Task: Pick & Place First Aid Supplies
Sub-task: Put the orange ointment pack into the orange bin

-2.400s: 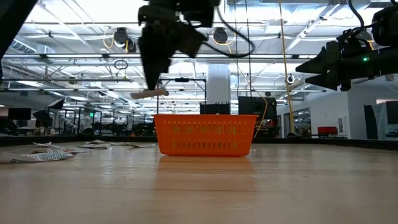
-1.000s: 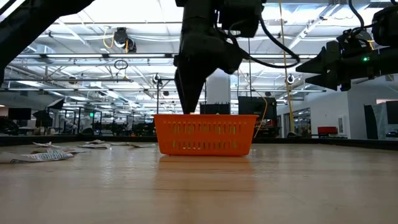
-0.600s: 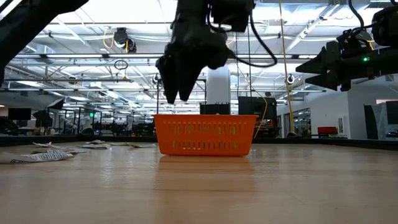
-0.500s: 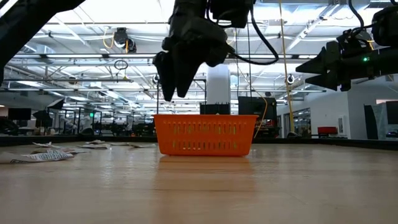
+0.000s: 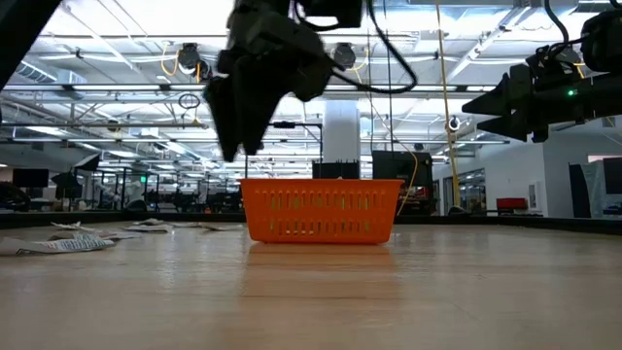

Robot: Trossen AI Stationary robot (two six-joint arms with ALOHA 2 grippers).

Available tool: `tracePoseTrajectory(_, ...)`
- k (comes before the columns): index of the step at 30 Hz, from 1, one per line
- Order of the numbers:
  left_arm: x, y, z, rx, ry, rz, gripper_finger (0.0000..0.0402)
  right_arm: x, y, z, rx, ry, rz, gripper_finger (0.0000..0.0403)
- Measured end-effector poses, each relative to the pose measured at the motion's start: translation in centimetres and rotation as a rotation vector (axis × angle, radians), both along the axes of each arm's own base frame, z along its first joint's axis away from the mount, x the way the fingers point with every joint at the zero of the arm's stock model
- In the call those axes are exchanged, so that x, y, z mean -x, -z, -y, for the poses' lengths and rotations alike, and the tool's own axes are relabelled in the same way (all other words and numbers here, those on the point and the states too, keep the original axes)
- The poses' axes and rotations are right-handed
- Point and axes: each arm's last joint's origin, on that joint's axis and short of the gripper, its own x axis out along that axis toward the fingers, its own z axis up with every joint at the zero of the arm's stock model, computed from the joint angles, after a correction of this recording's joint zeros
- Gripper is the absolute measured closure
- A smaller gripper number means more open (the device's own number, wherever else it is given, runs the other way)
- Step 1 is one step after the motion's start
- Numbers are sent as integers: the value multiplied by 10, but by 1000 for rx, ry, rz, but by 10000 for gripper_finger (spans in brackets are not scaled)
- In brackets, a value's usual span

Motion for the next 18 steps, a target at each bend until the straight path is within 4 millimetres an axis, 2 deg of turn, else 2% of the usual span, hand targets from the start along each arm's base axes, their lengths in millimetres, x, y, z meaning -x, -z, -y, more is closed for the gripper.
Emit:
tracePoseTrajectory(12, 56, 19, 34, 71, -163, 24, 117, 0, 0, 0, 0, 0, -1, 9)
tracePoseTrajectory(18, 83, 32, 49, 85, -203, -28, 117, 0, 0, 0, 0, 0, 1, 9)
